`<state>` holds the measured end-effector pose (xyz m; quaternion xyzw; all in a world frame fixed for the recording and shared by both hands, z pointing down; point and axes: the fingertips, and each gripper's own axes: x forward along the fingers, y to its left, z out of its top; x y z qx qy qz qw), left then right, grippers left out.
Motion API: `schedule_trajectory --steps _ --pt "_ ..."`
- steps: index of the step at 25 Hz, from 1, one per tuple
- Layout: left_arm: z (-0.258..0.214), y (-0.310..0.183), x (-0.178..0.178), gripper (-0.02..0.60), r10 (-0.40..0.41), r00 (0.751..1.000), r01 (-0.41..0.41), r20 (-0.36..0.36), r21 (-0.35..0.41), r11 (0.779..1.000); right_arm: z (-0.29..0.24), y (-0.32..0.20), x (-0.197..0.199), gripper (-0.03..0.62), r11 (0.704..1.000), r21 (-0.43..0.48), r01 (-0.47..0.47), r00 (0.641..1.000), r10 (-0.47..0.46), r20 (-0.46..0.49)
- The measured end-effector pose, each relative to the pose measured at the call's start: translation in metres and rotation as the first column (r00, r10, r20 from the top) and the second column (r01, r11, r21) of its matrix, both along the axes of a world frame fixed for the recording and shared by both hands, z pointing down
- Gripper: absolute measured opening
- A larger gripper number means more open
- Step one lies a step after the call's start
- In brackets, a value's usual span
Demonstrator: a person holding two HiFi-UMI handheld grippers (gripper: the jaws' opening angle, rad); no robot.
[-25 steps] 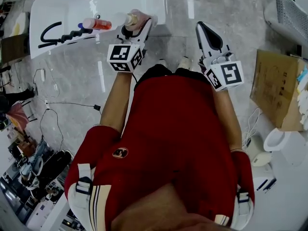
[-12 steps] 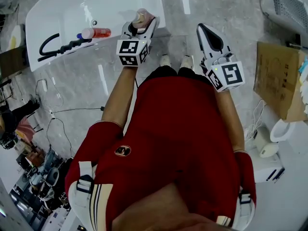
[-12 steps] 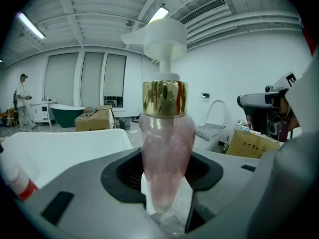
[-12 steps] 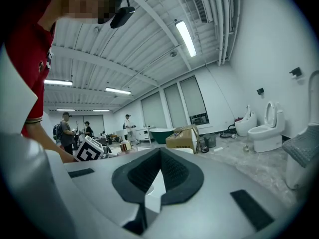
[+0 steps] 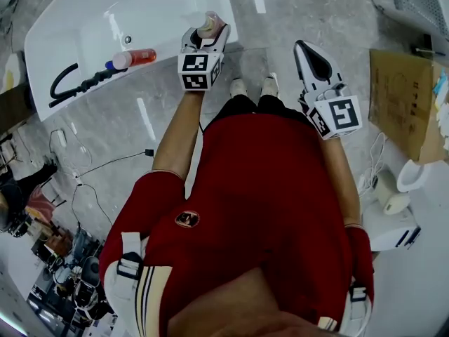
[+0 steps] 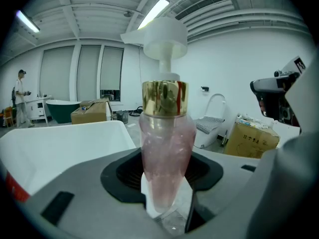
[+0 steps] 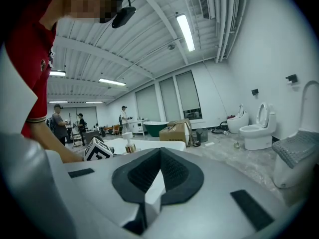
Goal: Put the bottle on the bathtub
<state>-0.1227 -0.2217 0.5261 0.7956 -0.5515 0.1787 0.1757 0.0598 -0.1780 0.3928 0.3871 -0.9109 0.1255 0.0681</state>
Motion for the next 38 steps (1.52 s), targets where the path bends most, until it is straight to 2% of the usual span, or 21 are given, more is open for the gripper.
schedule_trajectory --steps 9,28,34,38 --pt "0.036 -0.017 -0.004 0.224 0.023 1.0 -0.022 0.004 -0.046 0.999 0.01 -0.004 0.002 -0.006 0.999 -0.022 -0.036 0.998 0.035 -0.048" --pt "0.075 -0.025 0.004 0.225 0.078 0.997 -0.075 0.023 -0.102 0.992 0.025 -0.003 0.017 -0.006 0.993 -0.065 -0.102 0.991 0.096 -0.094" --pt "0.079 -0.021 0.01 0.225 0.103 0.994 -0.1 0.038 -0.08 0.992 0.029 -0.004 0.022 -0.006 0.992 -0.073 -0.102 0.991 0.095 -0.096" --pt "0.08 -0.017 0.014 0.225 0.136 0.987 -0.131 0.08 -0.058 0.99 0.029 -0.004 0.022 -0.006 0.992 -0.076 -0.099 0.991 0.092 -0.093"
